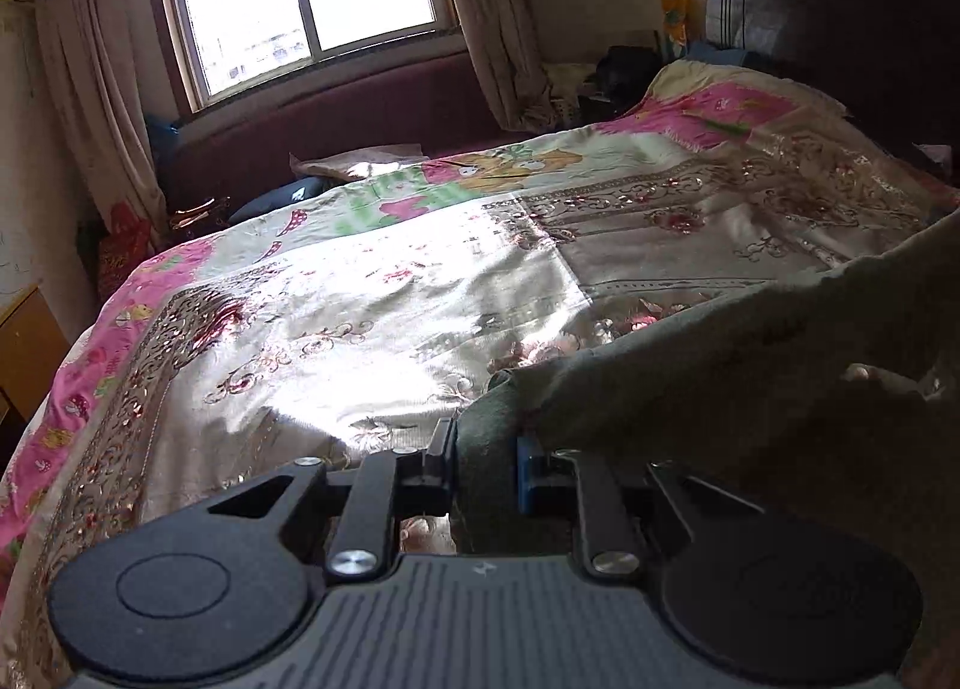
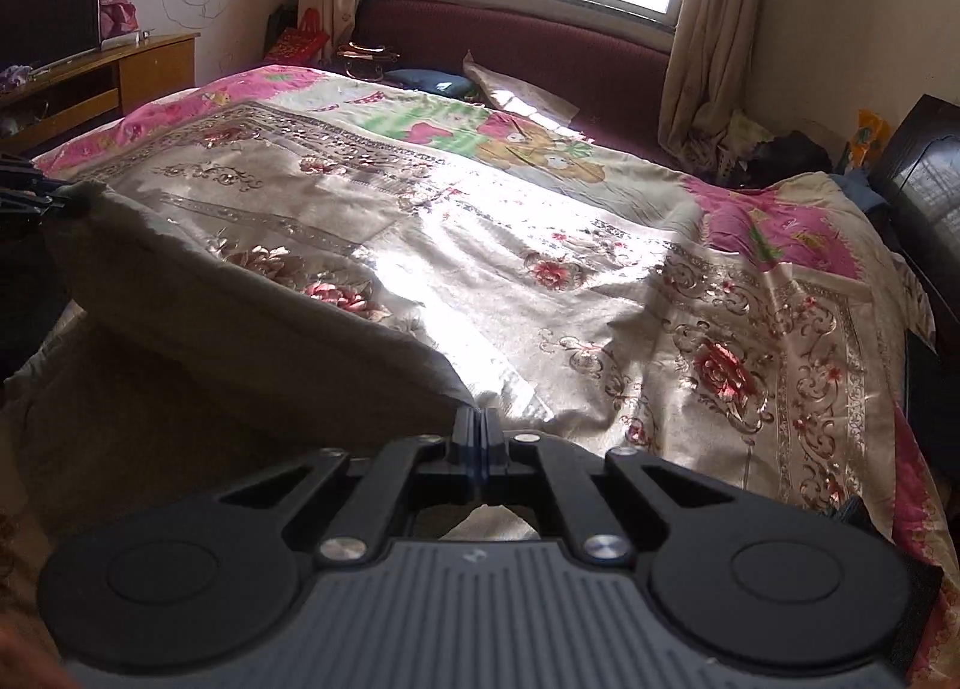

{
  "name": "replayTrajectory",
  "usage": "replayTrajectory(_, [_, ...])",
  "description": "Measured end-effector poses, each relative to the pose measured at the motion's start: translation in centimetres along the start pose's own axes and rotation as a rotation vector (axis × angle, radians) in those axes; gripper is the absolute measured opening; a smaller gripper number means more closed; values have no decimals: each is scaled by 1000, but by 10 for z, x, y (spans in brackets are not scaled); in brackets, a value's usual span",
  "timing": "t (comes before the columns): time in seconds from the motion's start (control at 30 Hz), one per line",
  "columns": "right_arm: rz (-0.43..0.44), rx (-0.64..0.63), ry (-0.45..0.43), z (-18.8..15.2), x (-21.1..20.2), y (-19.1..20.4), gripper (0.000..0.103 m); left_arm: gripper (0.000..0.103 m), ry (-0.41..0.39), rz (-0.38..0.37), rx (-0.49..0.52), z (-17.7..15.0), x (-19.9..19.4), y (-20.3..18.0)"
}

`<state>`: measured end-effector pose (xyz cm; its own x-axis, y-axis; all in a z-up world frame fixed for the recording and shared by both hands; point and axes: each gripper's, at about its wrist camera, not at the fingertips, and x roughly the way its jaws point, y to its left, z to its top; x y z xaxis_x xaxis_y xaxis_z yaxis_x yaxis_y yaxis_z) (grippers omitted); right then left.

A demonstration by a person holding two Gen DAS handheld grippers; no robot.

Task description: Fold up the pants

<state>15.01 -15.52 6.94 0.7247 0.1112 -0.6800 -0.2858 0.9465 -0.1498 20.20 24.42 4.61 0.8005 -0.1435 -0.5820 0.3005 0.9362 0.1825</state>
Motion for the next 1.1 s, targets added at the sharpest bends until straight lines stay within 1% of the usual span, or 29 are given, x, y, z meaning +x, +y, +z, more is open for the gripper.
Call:
replayTrajectory(0.1, [68, 10, 74, -45, -7, 34, 2, 35, 38, -14, -34, -38, -20, -11])
replayTrajectory(0.2, [113, 58, 147, -78, -3, 52, 2, 35, 87, -6, -37, -75, -30, -19])
replayTrajectory(0.23, [108, 40, 183, -90, 2, 60, 2, 35, 100, 6, -32, -84, -31, -22])
replayTrajectory(0.27, [84, 0, 200, -99, 6, 69, 2, 36, 104, 18, -19, -90, -30, -24])
replayTrajectory(0.33, [72, -65, 238, -114, 12, 84, 3, 36, 101, 42, 32, -105, -32, -37])
replayTrajectory(0.43, [87, -91, 307, -123, 22, 96, 5, 37, 89, 82, 156, -114, -34, -55])
replayTrajectory(0.53, [92, -161, 329, -128, 20, 103, 6, 40, 97, 88, 219, -119, -40, -61])
replayTrajectory(0.6, [80, -184, 333, -129, 17, 102, 8, 46, 102, 105, 238, -123, -46, -59])
replayTrajectory(0.73, [55, -171, 346, -126, 11, 98, 10, 48, 120, 128, 223, -133, -58, -56])
replayTrajectory(0.83, [54, -188, 313, -118, 1, 103, 10, 48, 114, 139, 211, -137, -59, -57])
replayTrajectory(0.9, [68, -205, 287, -109, -2, 109, 10, 48, 90, 167, 240, -138, -55, -62])
replayTrajectory(0.93, [85, -217, 270, -99, -2, 116, 11, 48, 82, 172, 249, -137, -53, -64])
replayTrajectory(1.03, [155, -248, 181, -64, 2, 134, 24, 48, 47, 162, 257, -132, -52, -66])
replayTrajectory(1.07, [176, -264, 149, -50, 7, 143, 30, 48, 41, 166, 267, -132, -53, -66])
replayTrajectory(1.1, [199, -281, 118, -35, 14, 149, 34, 48, 31, 172, 291, -133, -54, -67])
